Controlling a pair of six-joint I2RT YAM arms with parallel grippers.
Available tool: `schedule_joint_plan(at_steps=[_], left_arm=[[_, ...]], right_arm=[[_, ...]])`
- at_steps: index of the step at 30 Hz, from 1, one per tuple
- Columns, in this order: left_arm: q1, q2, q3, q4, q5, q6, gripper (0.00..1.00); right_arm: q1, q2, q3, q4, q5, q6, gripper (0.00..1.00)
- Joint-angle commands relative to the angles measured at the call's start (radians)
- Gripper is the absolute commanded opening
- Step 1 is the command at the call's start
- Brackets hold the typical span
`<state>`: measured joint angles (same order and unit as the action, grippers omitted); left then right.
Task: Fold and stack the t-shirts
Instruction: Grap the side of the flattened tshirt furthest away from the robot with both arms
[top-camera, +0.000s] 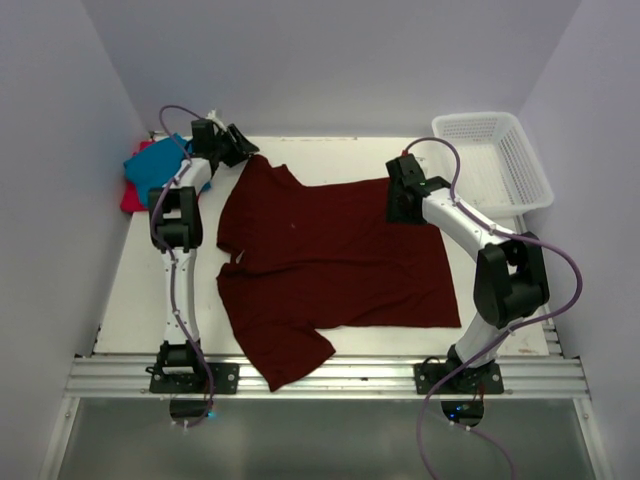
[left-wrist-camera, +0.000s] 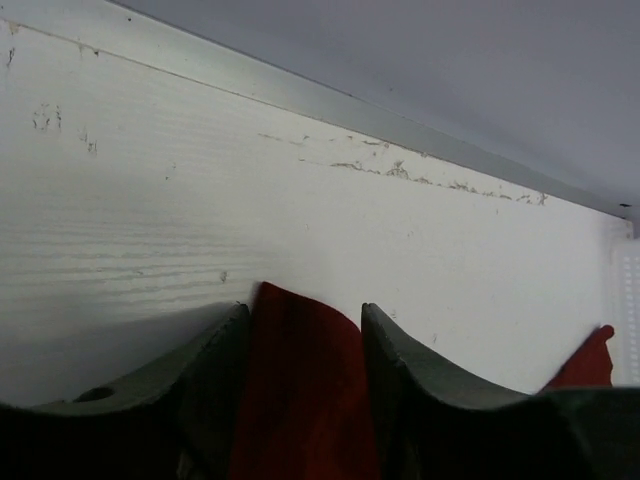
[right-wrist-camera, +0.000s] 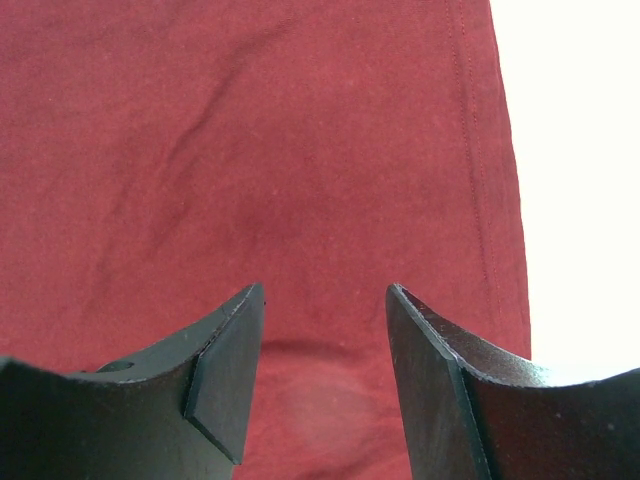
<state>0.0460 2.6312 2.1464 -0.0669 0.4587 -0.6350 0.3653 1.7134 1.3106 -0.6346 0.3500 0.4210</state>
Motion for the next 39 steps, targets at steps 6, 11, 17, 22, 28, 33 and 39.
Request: schedule_joint_plan(at_steps=[6, 11, 17, 22, 28, 33, 39], left_arm=[[0.002, 0.001, -0.031, -0.010, -0.017, 0.014, 0.56], [-0.006, 0.041, 0.018, -0.057, -0.020, 0.021, 0.42], [-0.023, 0.064, 0.026, -0.097, -0.003, 0.055, 0.29], [-0.026, 0.065, 0.017, -0.103, -0.009, 0.064, 0.00], [-0.026, 0.044, -0.011, -0.091, -0.015, 0.087, 0.00], [-0.028, -0.080, -0.118, 0.005, -0.081, 0.107, 0.52], [-0.037, -0.132, -0.103, -0.028, -0.170, 0.188, 0.69]], right_arm=[[-0.005, -0.017, 0.004, 0.010, 0.017, 0.001, 0.55], [-0.003, -0.024, 0.007, 0.004, 0.018, -0.001, 0.54], [-0.003, -0.029, 0.007, 0.003, 0.018, 0.002, 0.54], [-0.003, -0.032, 0.003, 0.006, 0.017, 0.004, 0.54], [-0.005, -0.034, -0.002, 0.009, 0.017, 0.004, 0.54], [-0.003, -0.034, -0.008, 0.012, 0.015, 0.001, 0.54], [-0.003, -0.028, -0.013, 0.021, 0.001, 0.004, 0.53]])
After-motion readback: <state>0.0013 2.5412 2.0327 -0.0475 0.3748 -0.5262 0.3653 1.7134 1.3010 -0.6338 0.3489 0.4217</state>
